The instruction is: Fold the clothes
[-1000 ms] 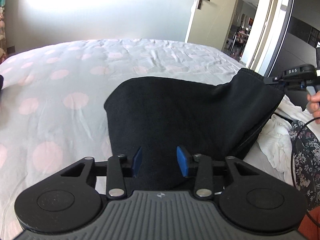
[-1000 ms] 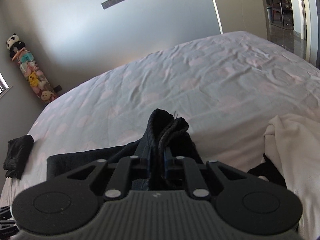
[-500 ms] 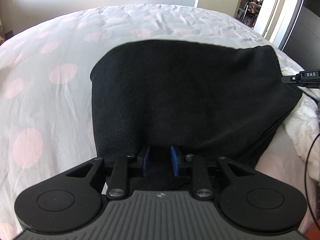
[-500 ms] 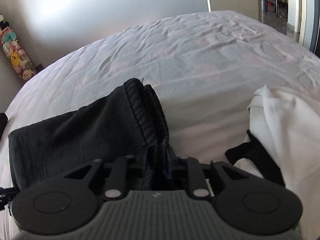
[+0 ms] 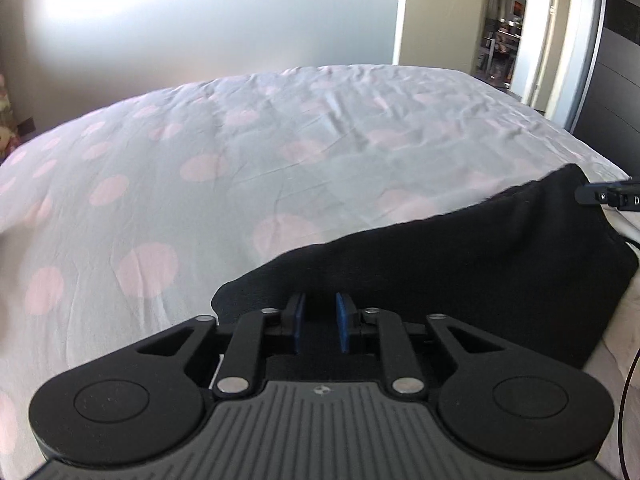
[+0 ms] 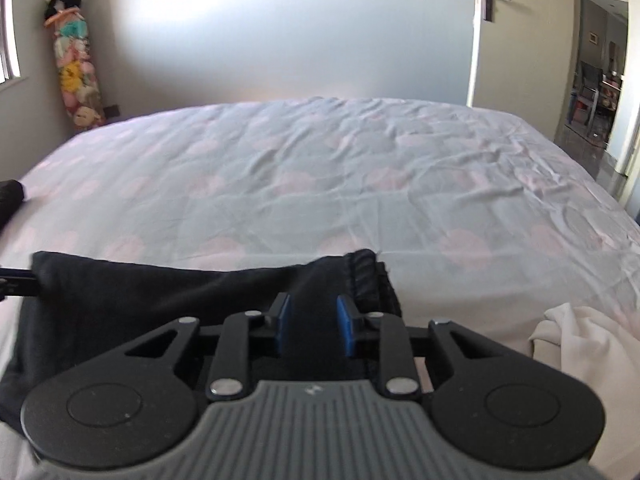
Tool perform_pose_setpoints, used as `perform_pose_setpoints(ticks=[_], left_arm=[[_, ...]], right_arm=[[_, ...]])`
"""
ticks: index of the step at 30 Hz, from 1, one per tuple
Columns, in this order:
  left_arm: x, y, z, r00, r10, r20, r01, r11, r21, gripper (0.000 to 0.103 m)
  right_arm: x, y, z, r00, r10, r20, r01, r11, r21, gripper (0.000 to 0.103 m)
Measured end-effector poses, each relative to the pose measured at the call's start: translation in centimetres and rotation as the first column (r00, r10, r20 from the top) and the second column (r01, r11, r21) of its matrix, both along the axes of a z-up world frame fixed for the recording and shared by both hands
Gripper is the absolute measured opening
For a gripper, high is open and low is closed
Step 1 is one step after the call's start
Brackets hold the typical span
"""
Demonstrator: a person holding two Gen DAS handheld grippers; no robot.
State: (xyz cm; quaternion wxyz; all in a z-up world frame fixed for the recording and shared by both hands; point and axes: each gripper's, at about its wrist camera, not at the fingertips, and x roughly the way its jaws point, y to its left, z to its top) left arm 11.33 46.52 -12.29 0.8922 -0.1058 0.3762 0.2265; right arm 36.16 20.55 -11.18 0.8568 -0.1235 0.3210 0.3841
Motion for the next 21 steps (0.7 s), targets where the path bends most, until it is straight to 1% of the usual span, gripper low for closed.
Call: perform_pose_setpoints(ticks=[1, 3, 5, 7, 9, 11, 14, 15, 16, 19, 21], left_arm=[[0.0, 0.5, -0.5, 1.0, 0.008, -0.003, -0.008, 1.0, -0.009, 0.013], [0.2, 1.1, -1.4, 1.0, 0.01, -0.01, -0.01, 0.999, -0.03, 0.002], [0.4, 1.6, -2.4, 1.0, 0.011, -0.017, -0.012, 0.999, -0.052, 0.002], [0.6, 2.2, -3.3, 1.0, 0.012, -0.025, -0.014, 0.997, -0.073, 0.002], [0.8, 2.7, -4.2, 0.999, 0.013, -0.032, -0.016, 0.995, -0.094, 0.002], [0.9, 3.2, -4.9, 0.999, 0.013, -0.037, -0.017, 0.993, -0.113, 0.002], [0.1, 2.8, -3.2, 0.999, 0.023, -0.023, -0.025, 0.994, -0.109, 0.002], [-0.4, 2.4, -2.3, 1.0, 0.027, -0.012, -0.028, 0.994, -0.102, 0.004], [-1.2, 1.7, -1.3, 1.0, 0.026, 0.006, -0.025, 0.995, -0.091, 0.006], [-3.6, -0.5, 1.2, 0.999, 0.012, 0.045, -0.009, 0.997, -0.074, 0.006], [-5.0, -2.3, 1.9, 0.999, 0.001, 0.046, 0.002, 0.998, -0.07, 0.006]], right_arm=[[0.8, 0.3, -0.8, 1.0, -0.014, -0.018, 0.014, 1.0, -0.015, 0.019], [2.4, 0.7, -2.5, 0.997, -0.047, -0.067, 0.045, 0.998, -0.042, 0.009], [3.5, 0.8, -4.1, 0.993, -0.05, -0.111, 0.045, 0.998, -0.052, 0.007], [3.9, 1.1, -5.1, 0.993, -0.044, -0.112, 0.036, 0.997, -0.066, 0.002], [4.3, 1.3, -5.3, 0.992, -0.047, -0.117, 0.038, 0.996, -0.078, 0.0], [4.6, 1.5, -5.3, 0.99, -0.055, -0.129, 0.043, 0.995, -0.089, 0.0], [4.1, 1.5, -3.9, 0.991, -0.058, -0.118, 0.046, 0.994, -0.1, 0.0], [3.5, 1.1, -3.1, 0.993, -0.052, -0.103, 0.043, 0.996, -0.084, 0.006], [2.7, 0.5, -2.1, 0.995, -0.041, -0.089, 0.036, 0.998, -0.06, 0.009], [-0.1, -1.6, 0.4, 0.997, 0.0, -0.075, -0.001, 1.0, -0.016, 0.009], [-2.1, -2.9, 1.0, 0.997, 0.016, -0.081, -0.016, 1.0, -0.009, 0.009]])
